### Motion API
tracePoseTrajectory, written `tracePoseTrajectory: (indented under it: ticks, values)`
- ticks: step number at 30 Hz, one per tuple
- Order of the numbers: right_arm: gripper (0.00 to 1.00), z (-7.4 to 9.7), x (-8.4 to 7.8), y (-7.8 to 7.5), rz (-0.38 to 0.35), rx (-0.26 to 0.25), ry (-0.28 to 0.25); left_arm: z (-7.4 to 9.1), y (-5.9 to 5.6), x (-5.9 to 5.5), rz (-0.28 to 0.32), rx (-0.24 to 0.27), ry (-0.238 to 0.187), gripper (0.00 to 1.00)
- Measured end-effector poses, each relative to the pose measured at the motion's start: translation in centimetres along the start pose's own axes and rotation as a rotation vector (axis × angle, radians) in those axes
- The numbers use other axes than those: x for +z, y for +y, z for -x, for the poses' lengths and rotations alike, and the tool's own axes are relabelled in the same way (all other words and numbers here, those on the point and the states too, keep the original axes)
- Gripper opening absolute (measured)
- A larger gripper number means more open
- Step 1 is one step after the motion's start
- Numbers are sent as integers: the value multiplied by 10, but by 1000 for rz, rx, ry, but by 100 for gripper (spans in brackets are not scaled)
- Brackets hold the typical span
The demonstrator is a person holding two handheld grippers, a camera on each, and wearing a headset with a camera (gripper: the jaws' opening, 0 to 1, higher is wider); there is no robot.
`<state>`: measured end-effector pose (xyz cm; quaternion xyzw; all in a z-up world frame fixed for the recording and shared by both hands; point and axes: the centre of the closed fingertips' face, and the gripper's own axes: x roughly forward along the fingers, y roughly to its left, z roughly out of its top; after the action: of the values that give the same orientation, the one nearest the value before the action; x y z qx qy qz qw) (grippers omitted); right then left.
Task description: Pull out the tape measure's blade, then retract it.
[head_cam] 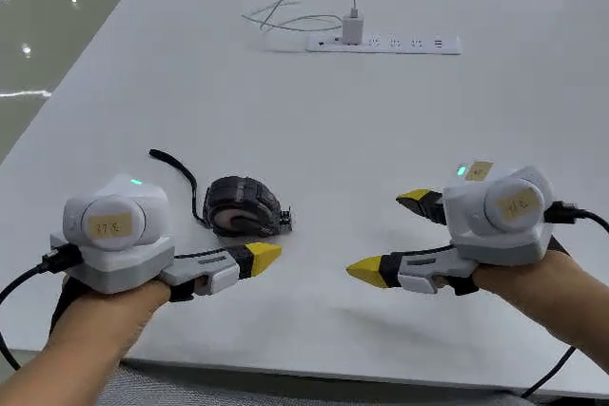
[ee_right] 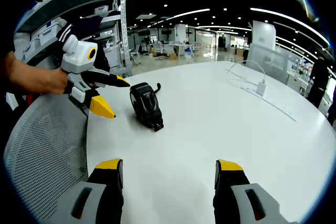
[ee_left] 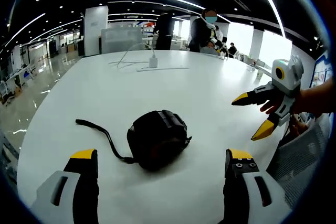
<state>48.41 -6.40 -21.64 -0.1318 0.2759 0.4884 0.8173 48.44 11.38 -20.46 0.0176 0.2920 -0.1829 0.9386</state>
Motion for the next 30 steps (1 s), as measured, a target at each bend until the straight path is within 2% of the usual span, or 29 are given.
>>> tracePoseTrajectory:
  ticks: [4, 8, 13, 30]
  values:
    - [71, 14, -3, -2, -32, -32, -4, 6, -5, 1, -25, -22, 7, 99]
    - [74, 31, -4, -4, -69, -66, -12, 13, -9, 5, -19, -42, -2, 99]
    - [76, 48, -5, -6, -101, -105, -25, 20, -9, 8, -48, -50, -3, 99]
    - [83, 88, -7, 4, -181, -170, -30, 41, -10, 14, -35, -76, -20, 99]
